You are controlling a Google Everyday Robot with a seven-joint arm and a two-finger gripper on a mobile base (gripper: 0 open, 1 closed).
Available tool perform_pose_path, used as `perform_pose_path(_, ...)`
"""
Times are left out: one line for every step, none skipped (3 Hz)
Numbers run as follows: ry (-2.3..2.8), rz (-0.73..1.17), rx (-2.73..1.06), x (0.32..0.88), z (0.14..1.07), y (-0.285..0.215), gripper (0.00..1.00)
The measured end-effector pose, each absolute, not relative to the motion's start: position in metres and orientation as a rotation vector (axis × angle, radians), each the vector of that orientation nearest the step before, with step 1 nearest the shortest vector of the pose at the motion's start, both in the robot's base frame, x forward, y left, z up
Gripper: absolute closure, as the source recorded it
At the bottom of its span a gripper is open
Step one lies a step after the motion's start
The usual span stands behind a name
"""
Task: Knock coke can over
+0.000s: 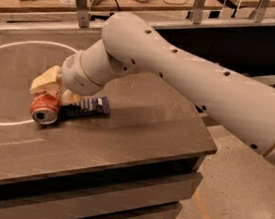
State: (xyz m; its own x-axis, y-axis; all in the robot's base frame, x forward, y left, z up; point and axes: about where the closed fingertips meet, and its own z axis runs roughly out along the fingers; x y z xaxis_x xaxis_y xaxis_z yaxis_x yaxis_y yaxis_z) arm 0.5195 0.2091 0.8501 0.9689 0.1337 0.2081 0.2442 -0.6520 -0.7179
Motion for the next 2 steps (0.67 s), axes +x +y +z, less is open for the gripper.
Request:
perform_pose_path(-0.238,-0.170,-2.303,0.5218,0.8366,0.2004,0.82)
perform_pose_path(-0.260,-0.175,-2.284,0.5193,0.8410,0.2019,0.59)
